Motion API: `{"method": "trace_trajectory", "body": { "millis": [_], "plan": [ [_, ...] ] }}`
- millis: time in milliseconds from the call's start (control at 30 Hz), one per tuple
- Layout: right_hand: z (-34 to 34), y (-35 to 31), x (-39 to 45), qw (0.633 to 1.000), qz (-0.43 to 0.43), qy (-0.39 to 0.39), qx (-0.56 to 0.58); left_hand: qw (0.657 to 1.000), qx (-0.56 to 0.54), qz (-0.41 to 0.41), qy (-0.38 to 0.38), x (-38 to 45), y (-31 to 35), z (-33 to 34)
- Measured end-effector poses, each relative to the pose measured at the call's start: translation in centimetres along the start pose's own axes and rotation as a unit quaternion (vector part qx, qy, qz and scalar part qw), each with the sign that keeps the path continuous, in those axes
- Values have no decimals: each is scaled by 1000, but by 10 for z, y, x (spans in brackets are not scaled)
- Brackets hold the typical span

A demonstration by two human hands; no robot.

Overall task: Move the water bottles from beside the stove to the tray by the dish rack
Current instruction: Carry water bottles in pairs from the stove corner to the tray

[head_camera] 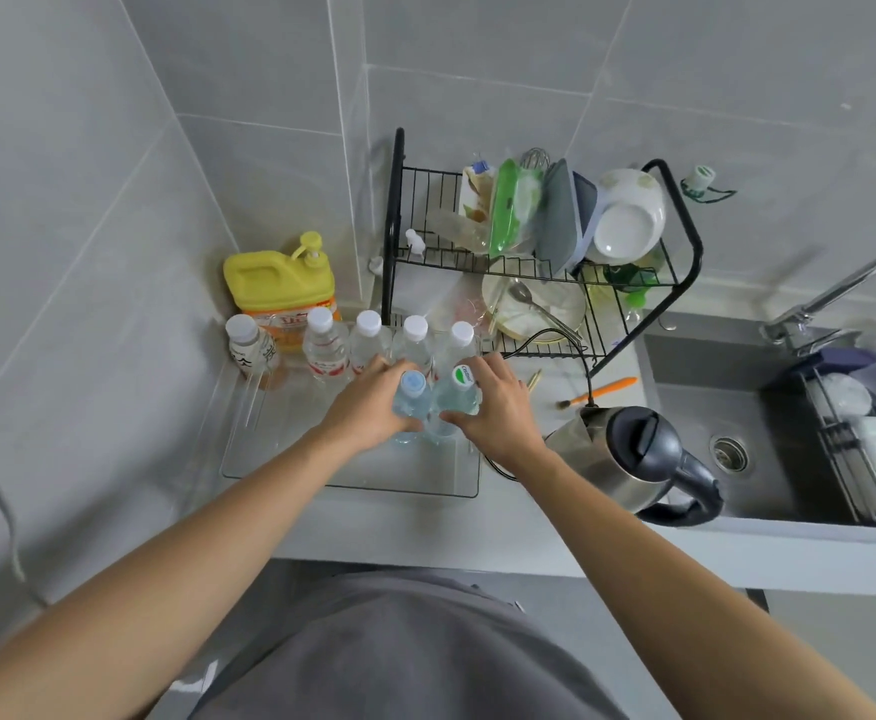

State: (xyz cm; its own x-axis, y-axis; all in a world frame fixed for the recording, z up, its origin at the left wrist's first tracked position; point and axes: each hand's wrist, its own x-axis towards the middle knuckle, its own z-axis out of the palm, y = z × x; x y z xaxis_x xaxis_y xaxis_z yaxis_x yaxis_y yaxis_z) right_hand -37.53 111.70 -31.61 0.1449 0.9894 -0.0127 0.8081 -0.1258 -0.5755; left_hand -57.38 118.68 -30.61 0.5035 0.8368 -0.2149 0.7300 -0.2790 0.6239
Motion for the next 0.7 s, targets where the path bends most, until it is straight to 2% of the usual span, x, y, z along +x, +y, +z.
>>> {"method": "trace_trajectory", "body": {
  "millis": [100, 433, 533, 700],
  "plan": [
    [-8, 3, 5, 1000, -27, -7, 8, 999, 46, -9, 2, 3, 5, -6],
    [-23, 10, 19, 997, -62, -53, 17, 998, 26, -34, 52, 9, 16, 0],
    [-27, 10, 25, 994, -79, -69, 8, 998, 29, -31, 45, 8, 13, -2],
    [-36, 3, 35, 985, -120, -107, -55, 993, 113, -5, 39, 9, 17, -16]
  ]
}}
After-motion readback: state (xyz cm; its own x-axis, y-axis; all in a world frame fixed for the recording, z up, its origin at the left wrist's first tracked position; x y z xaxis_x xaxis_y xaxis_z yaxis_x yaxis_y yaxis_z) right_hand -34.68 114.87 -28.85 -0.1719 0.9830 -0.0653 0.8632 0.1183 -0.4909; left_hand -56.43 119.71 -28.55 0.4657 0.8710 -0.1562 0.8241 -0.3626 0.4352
